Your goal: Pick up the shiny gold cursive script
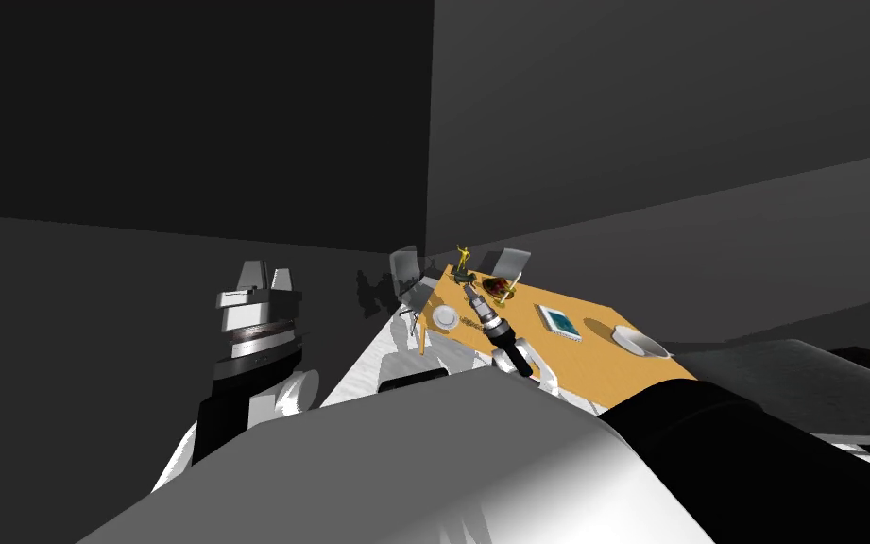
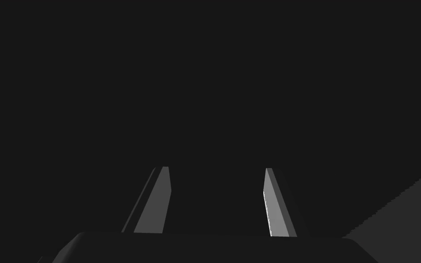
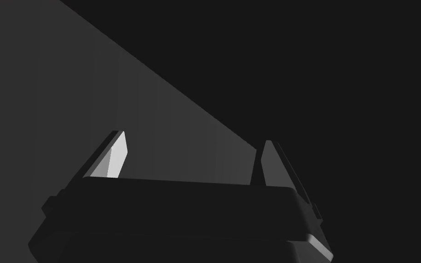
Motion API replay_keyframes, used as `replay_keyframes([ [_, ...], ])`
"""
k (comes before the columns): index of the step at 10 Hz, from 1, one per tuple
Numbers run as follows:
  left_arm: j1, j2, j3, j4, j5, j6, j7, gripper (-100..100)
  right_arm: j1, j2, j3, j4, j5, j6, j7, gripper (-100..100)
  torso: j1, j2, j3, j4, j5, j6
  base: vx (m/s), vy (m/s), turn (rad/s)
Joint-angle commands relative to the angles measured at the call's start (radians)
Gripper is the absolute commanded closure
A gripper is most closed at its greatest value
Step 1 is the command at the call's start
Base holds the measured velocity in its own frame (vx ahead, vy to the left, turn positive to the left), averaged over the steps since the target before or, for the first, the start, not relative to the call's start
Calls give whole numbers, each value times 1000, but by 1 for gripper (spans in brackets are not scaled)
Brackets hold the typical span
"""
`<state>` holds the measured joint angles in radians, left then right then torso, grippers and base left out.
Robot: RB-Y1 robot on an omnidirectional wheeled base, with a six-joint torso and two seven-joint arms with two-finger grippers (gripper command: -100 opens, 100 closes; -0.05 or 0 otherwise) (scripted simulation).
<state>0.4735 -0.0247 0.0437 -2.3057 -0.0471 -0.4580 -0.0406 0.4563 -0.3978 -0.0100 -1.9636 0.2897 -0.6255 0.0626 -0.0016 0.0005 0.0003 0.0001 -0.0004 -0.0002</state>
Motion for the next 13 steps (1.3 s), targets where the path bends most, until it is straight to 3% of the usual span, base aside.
replay_keyframes([
  [1,0,0,0,0,0,0,0,0,-9,-50,16,50,48,5,41,-100,0,0,0,0,0,0,-21,-17,324],
  [2,0,0,0,0,0,0,0,0,-9,-58,16,58,48,5,41,-100,0,0,0,0,0,0,-18,-18,111],
  [6,0,0,0,0,0,0,0,0,-35,-171,55,187,143,14,115,-100,0,-1,0,0,0,1,-14,-9,214],
  [7,0,0,0,0,0,0,0,0,-35,-171,55,194,143,14,115,-100,0,-1,-1,0,0,0,-4,-7,93],
  [9,0,0,0,0,0,0,0,0,-51,-240,87,267,205,21,163,-100,0,-1,-1,0,0,1,-2,-2,249],
  [11,0,0,0,0,0,0,0,0,-51,-245,87,289,205,21,163,-100,0,-2,-1,0,0,1,2,-8,49],
  [12,0,0,0,0,0,0,0,0,-58,-281,105,316,234,25,186,-100,1,-2,-1,0,0,1,4,3,192],
  [13,0,0,0,0,0,0,0,0,-58,-281,105,331,234,25,186,-100,1,-2,-1,0,0,0,5,-4,115],
])
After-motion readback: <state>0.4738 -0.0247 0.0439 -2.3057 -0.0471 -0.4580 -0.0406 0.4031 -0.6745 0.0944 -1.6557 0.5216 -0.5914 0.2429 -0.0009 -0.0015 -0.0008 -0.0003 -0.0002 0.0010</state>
